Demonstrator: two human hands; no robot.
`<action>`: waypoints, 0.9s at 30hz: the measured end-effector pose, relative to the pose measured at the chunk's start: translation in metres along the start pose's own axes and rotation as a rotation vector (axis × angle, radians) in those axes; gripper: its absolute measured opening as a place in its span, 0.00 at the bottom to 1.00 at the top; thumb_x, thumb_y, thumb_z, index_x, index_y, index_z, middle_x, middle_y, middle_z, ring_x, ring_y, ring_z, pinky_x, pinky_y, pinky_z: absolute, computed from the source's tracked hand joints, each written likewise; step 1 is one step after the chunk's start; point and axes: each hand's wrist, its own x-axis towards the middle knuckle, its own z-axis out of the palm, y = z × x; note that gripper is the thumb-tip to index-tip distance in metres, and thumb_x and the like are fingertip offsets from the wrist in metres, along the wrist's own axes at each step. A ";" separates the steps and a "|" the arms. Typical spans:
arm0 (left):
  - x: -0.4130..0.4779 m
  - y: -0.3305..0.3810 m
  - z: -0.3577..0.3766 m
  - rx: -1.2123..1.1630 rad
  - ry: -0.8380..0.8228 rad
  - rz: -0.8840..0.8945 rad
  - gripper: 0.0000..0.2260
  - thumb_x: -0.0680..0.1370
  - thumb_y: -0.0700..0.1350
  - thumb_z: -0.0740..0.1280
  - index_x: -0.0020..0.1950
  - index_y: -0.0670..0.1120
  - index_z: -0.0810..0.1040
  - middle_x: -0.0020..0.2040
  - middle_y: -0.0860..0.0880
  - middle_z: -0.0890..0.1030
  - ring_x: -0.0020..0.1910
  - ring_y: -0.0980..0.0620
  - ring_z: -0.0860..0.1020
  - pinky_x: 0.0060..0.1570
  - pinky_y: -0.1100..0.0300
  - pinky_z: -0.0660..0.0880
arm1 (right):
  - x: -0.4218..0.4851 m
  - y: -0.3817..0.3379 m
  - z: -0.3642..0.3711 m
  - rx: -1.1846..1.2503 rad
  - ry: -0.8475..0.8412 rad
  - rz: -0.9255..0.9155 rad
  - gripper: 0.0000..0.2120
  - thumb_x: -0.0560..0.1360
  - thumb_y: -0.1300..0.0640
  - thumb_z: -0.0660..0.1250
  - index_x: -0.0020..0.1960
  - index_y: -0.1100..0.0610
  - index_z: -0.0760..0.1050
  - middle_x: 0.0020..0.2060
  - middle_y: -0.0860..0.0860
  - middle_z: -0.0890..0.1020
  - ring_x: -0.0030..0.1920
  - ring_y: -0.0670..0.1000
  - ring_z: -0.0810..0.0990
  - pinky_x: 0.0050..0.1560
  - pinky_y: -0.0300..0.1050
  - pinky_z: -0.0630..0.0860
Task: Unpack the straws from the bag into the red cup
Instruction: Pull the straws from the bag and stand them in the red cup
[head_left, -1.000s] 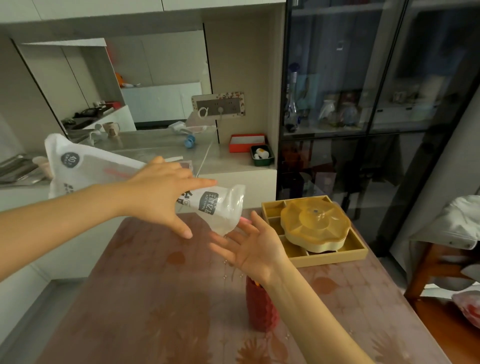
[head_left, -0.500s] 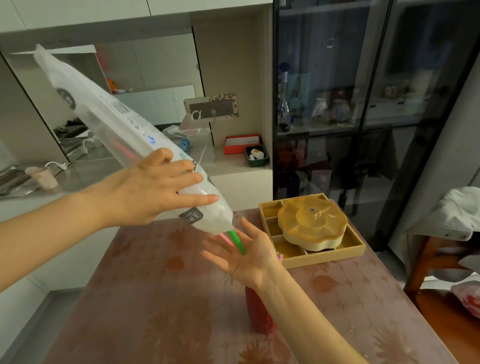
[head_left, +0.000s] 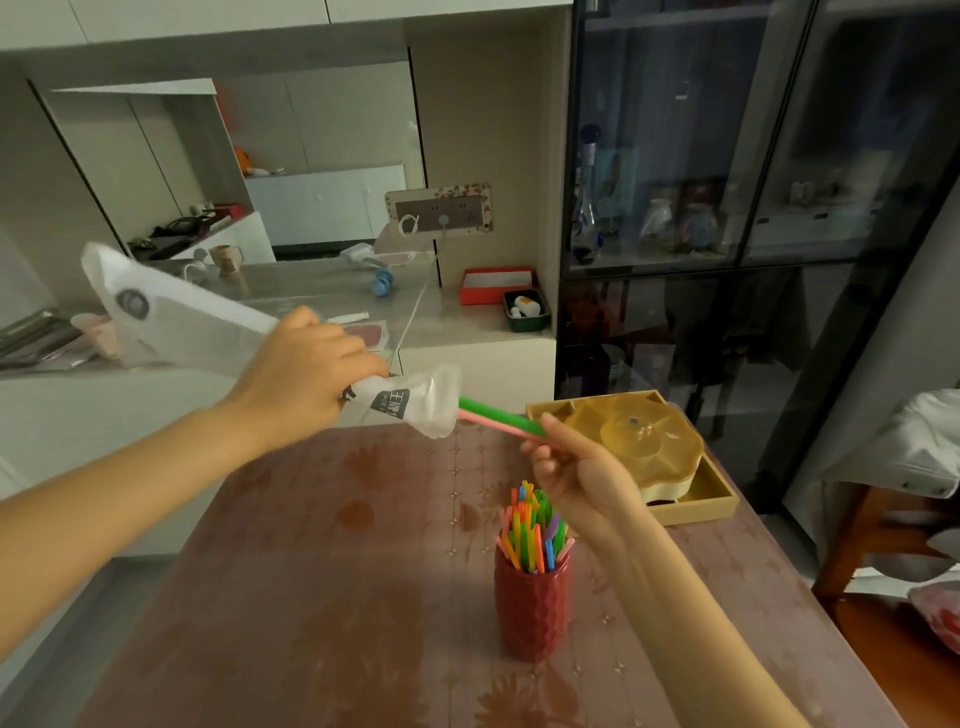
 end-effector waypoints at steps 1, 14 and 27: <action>-0.005 0.004 0.007 -0.046 0.011 -0.043 0.21 0.56 0.25 0.70 0.41 0.46 0.82 0.31 0.50 0.80 0.31 0.47 0.77 0.38 0.56 0.62 | 0.000 -0.008 -0.004 -0.008 0.015 -0.047 0.07 0.76 0.65 0.64 0.51 0.68 0.74 0.33 0.57 0.74 0.23 0.44 0.74 0.21 0.31 0.71; -0.084 0.057 0.083 -0.495 0.010 -0.594 0.24 0.59 0.45 0.81 0.51 0.43 0.78 0.44 0.47 0.81 0.43 0.46 0.75 0.44 0.52 0.65 | -0.054 -0.094 -0.007 -0.788 0.195 -0.965 0.13 0.79 0.46 0.57 0.41 0.50 0.75 0.26 0.43 0.74 0.25 0.41 0.71 0.25 0.30 0.69; -0.099 0.076 0.100 -0.803 -0.098 -0.603 0.13 0.63 0.47 0.73 0.29 0.47 0.70 0.28 0.51 0.73 0.30 0.52 0.73 0.29 0.53 0.69 | -0.047 -0.075 0.010 -1.445 -0.158 -1.040 0.09 0.76 0.41 0.51 0.42 0.39 0.67 0.36 0.41 0.74 0.39 0.43 0.77 0.35 0.34 0.75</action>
